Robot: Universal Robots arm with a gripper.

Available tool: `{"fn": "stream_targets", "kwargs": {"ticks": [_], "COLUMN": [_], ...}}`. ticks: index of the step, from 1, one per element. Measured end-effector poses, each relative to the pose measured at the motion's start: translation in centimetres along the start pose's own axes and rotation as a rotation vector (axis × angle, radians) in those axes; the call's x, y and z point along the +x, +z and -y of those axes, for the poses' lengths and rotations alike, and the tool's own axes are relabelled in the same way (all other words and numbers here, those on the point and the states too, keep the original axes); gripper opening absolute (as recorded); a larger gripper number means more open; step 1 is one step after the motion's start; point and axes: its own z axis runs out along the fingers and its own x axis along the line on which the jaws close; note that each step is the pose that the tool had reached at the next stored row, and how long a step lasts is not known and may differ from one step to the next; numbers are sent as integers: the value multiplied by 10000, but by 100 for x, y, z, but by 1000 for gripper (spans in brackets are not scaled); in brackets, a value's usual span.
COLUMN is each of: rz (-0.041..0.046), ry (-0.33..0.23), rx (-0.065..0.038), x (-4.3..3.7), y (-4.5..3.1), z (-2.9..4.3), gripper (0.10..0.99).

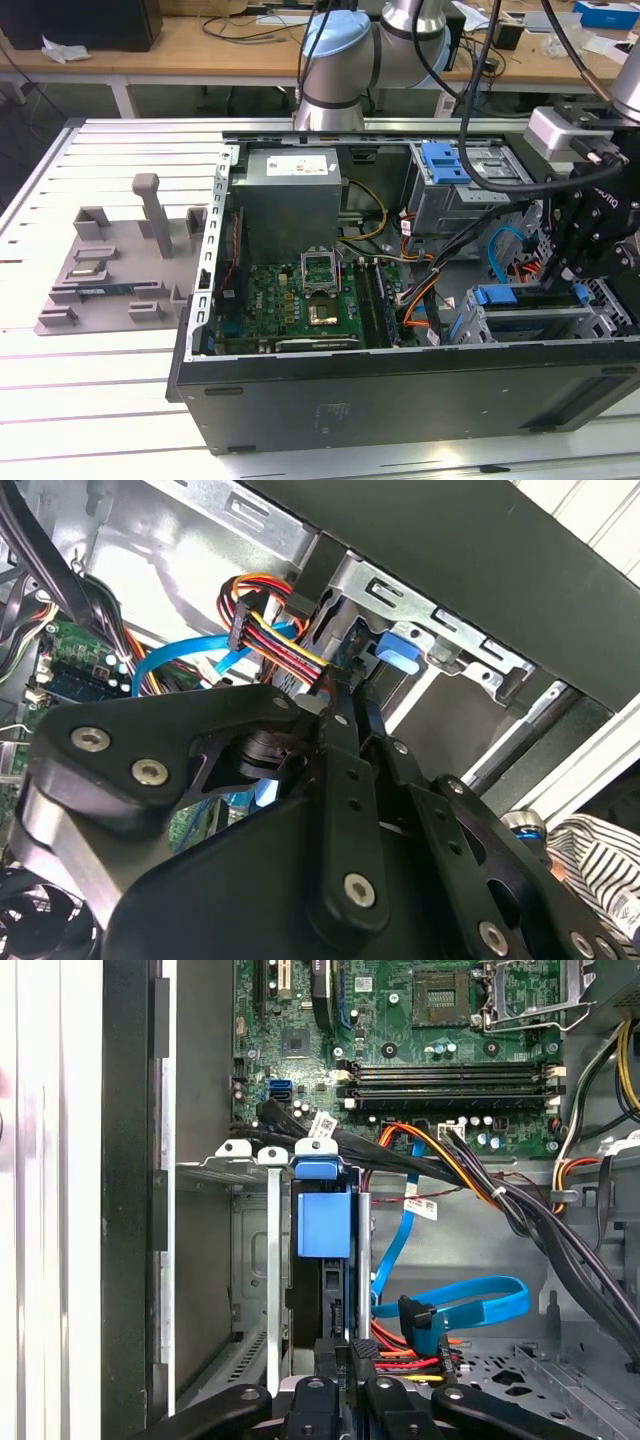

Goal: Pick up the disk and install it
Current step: 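Insert the first disk wire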

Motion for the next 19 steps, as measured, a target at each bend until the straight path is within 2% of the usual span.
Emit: {"fn": "stream_targets", "kwargs": {"ticks": [4,5,6,7,12,13,15,17,19], "rz": [3,29,-6,-19,-35,-38,-39,-36,-34], "ry": [-1,-4,-2,-1,0,0,0,0,0], "rx": [0,1,-1,0,0,0,0,0,0], "x": [-1,-3,-3,-1,-32,-41,-62,-62,-62], "y": [3,15,9,-14,-239,-285,-412,-467,-472], "z": [1,2,1,1,-5,-6,-9,-11,-11], "gripper": [169,180,243,243,227,106,106,106,106]}}
